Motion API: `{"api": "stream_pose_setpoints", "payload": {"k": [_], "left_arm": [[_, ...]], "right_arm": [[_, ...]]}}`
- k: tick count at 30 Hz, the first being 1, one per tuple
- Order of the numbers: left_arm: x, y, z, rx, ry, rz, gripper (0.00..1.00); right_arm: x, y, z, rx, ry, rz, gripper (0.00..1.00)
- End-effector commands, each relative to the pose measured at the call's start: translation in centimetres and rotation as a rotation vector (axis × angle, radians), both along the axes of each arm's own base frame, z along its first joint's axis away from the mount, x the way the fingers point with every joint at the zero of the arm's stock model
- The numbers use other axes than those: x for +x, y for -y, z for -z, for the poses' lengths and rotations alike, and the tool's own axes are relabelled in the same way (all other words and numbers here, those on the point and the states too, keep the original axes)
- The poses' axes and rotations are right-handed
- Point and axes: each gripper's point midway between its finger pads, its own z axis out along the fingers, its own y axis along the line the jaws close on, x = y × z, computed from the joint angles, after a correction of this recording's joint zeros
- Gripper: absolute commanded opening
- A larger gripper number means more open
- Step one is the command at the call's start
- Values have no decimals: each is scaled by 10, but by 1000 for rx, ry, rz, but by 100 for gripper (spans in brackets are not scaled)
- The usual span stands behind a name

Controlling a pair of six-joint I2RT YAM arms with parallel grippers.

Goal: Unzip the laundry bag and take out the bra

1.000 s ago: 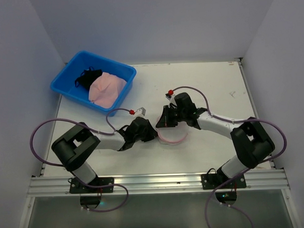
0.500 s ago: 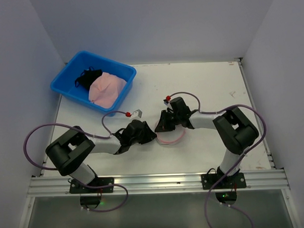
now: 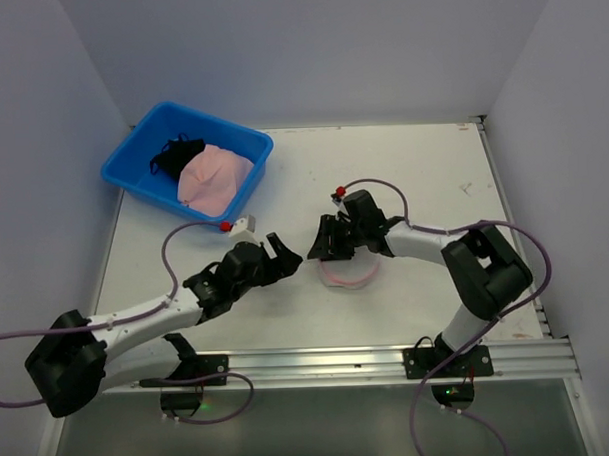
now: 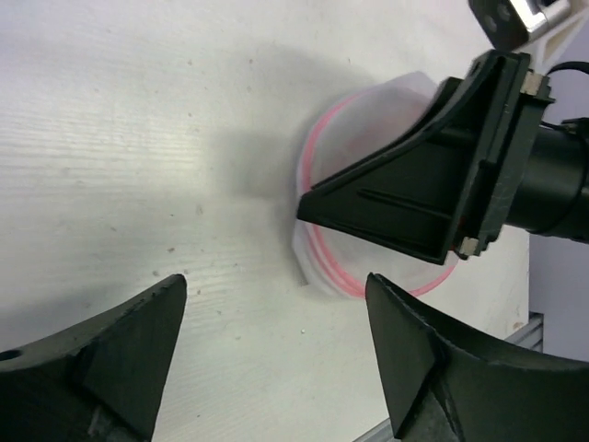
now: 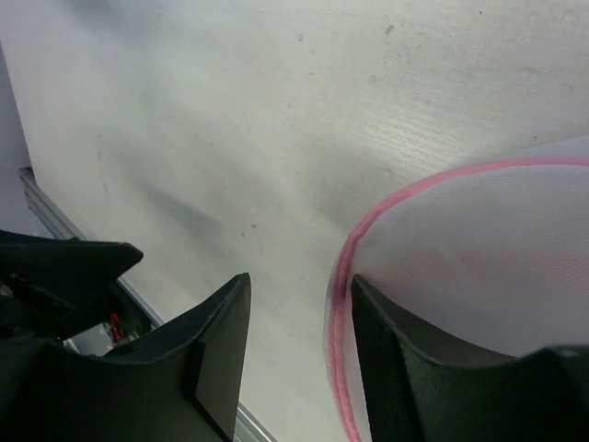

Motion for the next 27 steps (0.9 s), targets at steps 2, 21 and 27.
{"api": "stream_pose_setpoints", "payload": {"k": [2,21,27], "left_arm": [[4,-42,-13,171,56,-90,88],[65,-134,-149,328,266,-189,100],[44,-199,-199,417,348,-353,100]], "right_arm": [[14,6,-56,-20,147,5,52],[60,168,-207,-292,469,421,99],[11,263,-303,-376,758,796,99]]}}
